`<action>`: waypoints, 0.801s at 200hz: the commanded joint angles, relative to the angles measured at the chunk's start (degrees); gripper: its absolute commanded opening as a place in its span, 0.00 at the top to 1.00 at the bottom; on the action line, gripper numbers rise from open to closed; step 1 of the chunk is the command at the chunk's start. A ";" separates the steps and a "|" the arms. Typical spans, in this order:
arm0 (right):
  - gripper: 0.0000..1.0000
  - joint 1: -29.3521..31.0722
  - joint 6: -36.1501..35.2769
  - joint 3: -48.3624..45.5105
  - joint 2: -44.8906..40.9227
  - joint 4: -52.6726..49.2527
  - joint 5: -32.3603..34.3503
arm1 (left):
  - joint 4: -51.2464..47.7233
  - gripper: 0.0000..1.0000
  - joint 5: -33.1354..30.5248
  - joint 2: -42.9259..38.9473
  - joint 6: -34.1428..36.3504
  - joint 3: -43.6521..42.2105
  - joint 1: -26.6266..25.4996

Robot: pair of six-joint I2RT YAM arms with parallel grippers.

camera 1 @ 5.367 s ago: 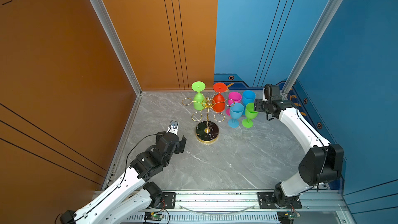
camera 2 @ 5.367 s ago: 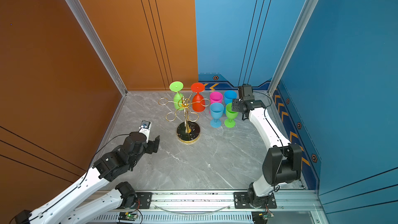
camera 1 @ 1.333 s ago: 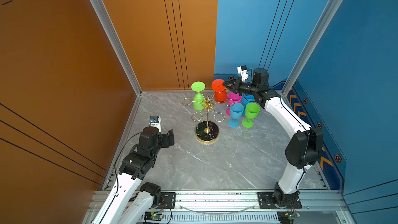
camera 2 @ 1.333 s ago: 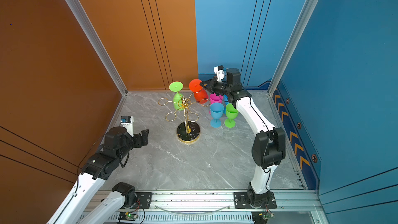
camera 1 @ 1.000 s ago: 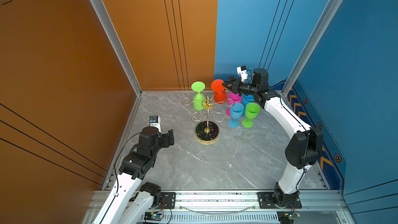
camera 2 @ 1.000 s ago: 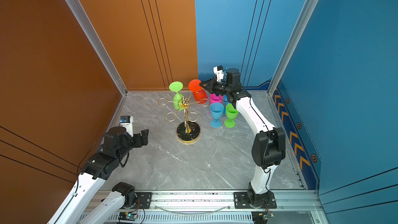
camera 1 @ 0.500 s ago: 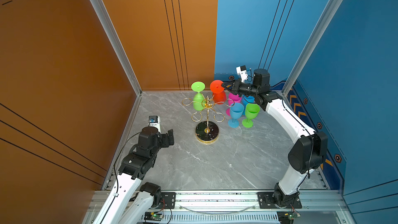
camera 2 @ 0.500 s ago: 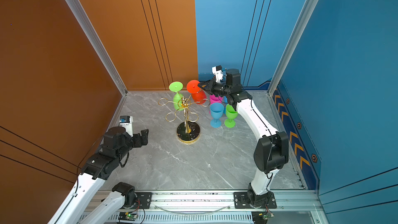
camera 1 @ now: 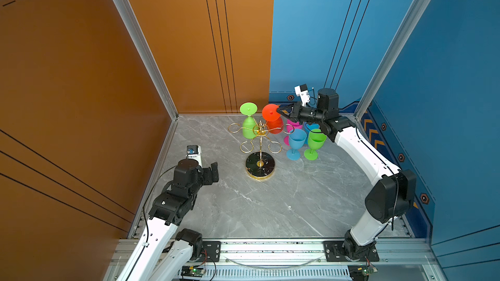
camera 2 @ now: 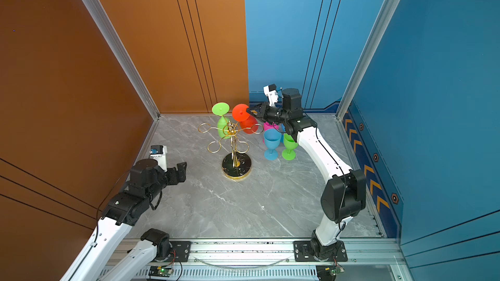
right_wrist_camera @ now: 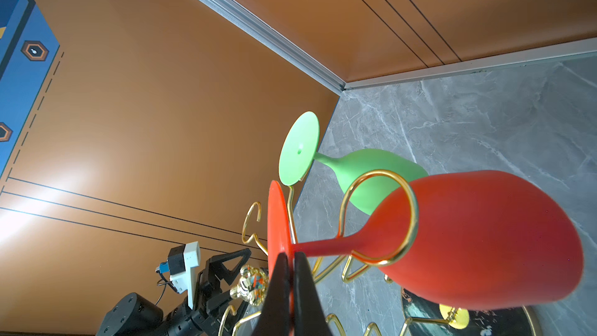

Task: Take the wine glass off the wine glass rack
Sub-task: 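Close the right gripper on the red glass foot, then pull the red glass off its rack hook with the right gripper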

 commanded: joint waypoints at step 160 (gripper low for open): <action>1.00 -0.75 -5.04 -4.27 -7.72 -4.25 -0.41 | 0.39 0.06 1.67 -0.51 -0.56 -0.32 0.93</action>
